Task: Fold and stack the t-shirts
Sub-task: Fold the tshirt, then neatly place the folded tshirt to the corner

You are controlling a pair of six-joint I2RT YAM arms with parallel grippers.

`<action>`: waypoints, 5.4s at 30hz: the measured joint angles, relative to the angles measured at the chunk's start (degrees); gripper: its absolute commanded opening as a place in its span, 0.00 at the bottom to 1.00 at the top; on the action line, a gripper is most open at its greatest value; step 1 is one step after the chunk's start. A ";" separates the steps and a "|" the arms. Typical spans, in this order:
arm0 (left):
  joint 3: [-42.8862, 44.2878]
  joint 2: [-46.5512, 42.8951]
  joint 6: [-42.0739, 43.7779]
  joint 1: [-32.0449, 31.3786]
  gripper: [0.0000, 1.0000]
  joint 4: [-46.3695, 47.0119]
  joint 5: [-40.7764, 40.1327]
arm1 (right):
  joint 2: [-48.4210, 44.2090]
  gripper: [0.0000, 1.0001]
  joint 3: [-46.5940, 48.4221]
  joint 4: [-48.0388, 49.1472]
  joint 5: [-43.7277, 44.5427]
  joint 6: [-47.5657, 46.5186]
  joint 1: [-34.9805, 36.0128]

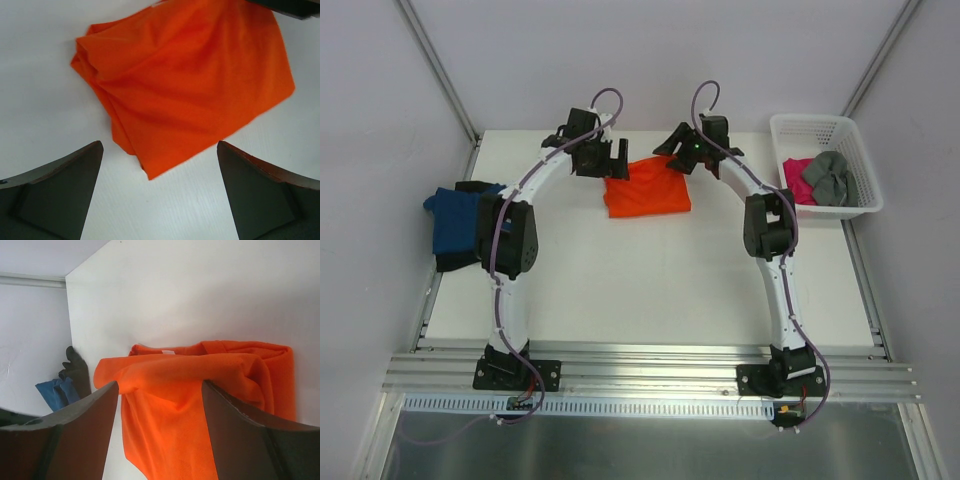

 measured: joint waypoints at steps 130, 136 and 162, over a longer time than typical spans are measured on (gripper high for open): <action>9.62 -14.38 8.85 47.06 0.00 -33.75 7.19 | -36.65 0.75 -36.37 -11.37 1.25 -14.82 -8.28; 10.27 -14.32 9.53 47.76 0.00 -33.83 6.01 | -35.78 0.74 -36.37 -11.32 1.16 -14.38 -8.33; 11.98 -4.20 12.94 49.57 0.00 -33.22 -9.97 | -35.69 0.74 -36.94 -9.92 0.26 -13.60 -8.33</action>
